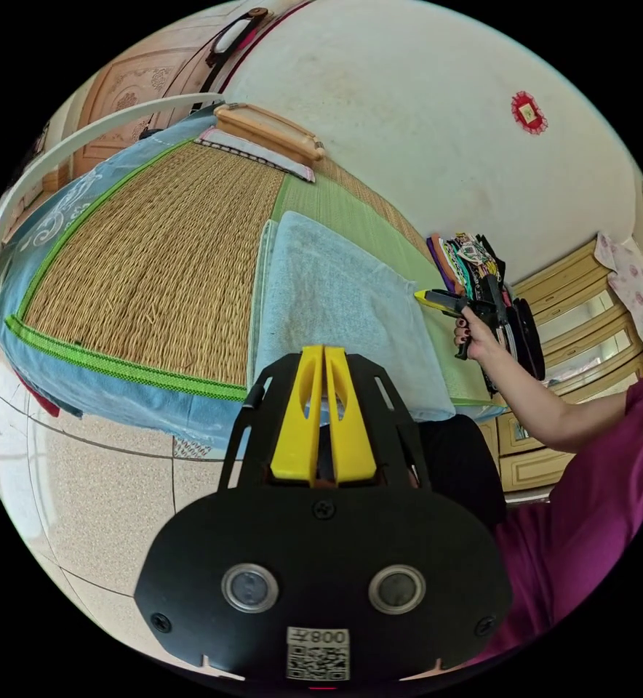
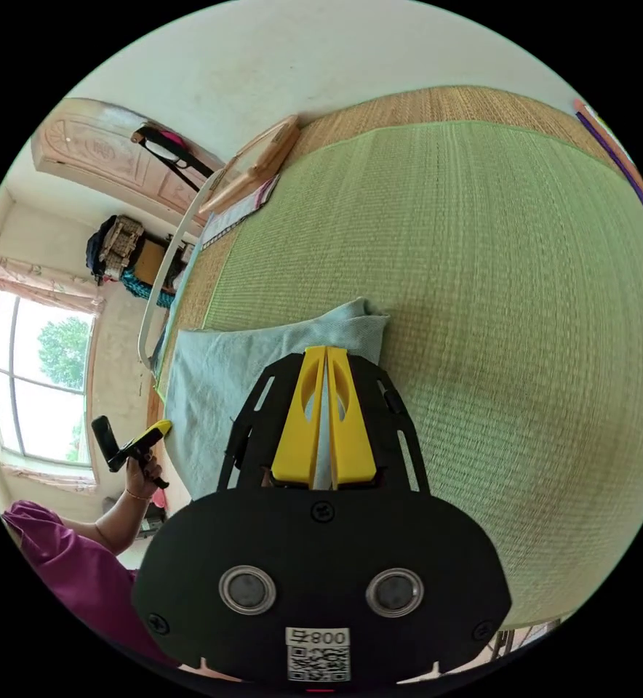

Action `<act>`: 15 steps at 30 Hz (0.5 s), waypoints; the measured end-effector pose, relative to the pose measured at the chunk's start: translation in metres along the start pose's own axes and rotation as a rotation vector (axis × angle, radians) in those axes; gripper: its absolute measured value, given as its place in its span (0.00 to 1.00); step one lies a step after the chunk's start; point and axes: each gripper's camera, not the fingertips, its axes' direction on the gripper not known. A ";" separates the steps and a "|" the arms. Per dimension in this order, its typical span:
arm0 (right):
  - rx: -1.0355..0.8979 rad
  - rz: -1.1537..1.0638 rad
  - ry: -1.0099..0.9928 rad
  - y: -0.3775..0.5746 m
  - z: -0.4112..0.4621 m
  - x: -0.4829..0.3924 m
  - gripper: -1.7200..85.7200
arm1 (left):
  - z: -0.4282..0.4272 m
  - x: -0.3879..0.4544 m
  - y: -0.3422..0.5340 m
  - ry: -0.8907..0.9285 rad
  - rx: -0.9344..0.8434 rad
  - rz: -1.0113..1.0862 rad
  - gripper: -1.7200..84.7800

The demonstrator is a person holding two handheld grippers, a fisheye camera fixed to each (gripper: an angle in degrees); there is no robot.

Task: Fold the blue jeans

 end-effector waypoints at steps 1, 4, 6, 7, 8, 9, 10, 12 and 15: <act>-0.005 -0.017 -0.020 0.009 -0.003 -0.003 0.02 | 0.000 0.002 0.000 -0.006 0.008 -0.007 0.02; -0.089 -0.090 -0.139 0.072 -0.009 -0.016 0.02 | 0.009 0.001 0.000 -0.005 -0.022 -0.047 0.02; -0.201 -0.111 -0.153 0.129 -0.001 -0.019 0.02 | 0.011 0.004 -0.002 -0.001 -0.018 -0.058 0.02; -0.226 -0.116 -0.155 0.142 0.001 -0.018 0.02 | 0.009 0.007 -0.004 -0.001 -0.008 -0.050 0.02; -0.267 -0.112 -0.144 0.164 0.005 -0.013 0.02 | 0.006 0.010 -0.006 -0.017 0.009 -0.046 0.02; -0.284 -0.097 -0.148 0.180 0.007 -0.004 0.02 | 0.005 0.011 -0.007 -0.028 0.020 -0.049 0.02; -0.291 -0.091 -0.158 0.185 0.007 0.001 0.02 | 0.001 0.011 -0.010 -0.044 0.041 -0.059 0.02; -0.299 -0.094 -0.114 0.198 0.005 0.019 0.02 | -0.001 0.007 -0.017 -0.047 0.060 -0.075 0.02; -0.334 -0.050 -0.133 0.206 0.010 0.051 0.02 | 0.015 0.000 -0.025 -0.113 -0.011 -0.087 0.02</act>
